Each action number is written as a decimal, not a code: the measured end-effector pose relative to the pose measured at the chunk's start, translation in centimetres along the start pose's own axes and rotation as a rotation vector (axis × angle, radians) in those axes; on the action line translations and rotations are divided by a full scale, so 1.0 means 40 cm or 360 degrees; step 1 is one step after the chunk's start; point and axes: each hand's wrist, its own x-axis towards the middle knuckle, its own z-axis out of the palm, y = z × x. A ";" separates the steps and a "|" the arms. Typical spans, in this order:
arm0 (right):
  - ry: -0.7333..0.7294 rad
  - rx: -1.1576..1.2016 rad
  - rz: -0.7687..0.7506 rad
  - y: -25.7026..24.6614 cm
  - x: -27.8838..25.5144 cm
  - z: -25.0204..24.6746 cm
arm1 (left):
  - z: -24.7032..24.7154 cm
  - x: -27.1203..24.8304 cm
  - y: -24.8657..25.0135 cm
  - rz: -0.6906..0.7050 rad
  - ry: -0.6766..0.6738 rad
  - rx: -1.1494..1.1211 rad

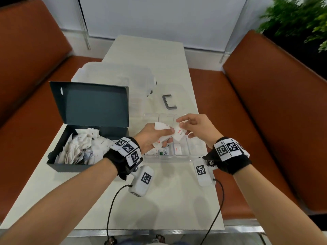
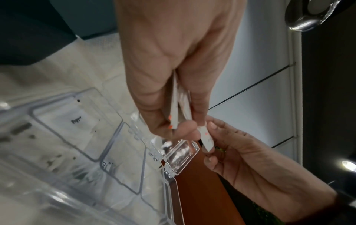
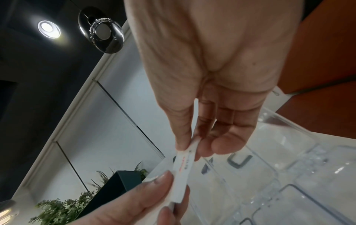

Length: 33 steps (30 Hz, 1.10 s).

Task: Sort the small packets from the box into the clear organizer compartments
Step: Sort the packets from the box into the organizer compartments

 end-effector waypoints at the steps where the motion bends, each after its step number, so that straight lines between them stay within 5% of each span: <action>1: 0.0047 0.0036 0.0029 0.008 0.000 -0.006 | 0.009 0.005 -0.005 -0.0001 0.0014 -0.0024; 10: 0.0200 0.0531 0.0315 0.071 -0.019 0.006 | 0.065 0.030 -0.045 0.0036 0.0185 -0.0192; 13: 0.0379 0.0083 0.0385 0.089 0.004 0.001 | 0.052 0.031 -0.039 0.0109 0.0285 -0.0099; 19: 0.0000 -0.1050 0.0240 0.107 0.030 0.080 | 0.016 0.031 -0.038 0.0086 0.0379 -0.0127; 28: -0.0079 -0.2003 -0.0055 0.159 0.053 0.155 | -0.023 -0.014 -0.045 0.0073 0.0343 -0.0133; 33: -0.0202 -0.2190 -0.0081 0.150 0.058 0.156 | -0.049 -0.025 -0.043 0.0050 0.0288 -0.0222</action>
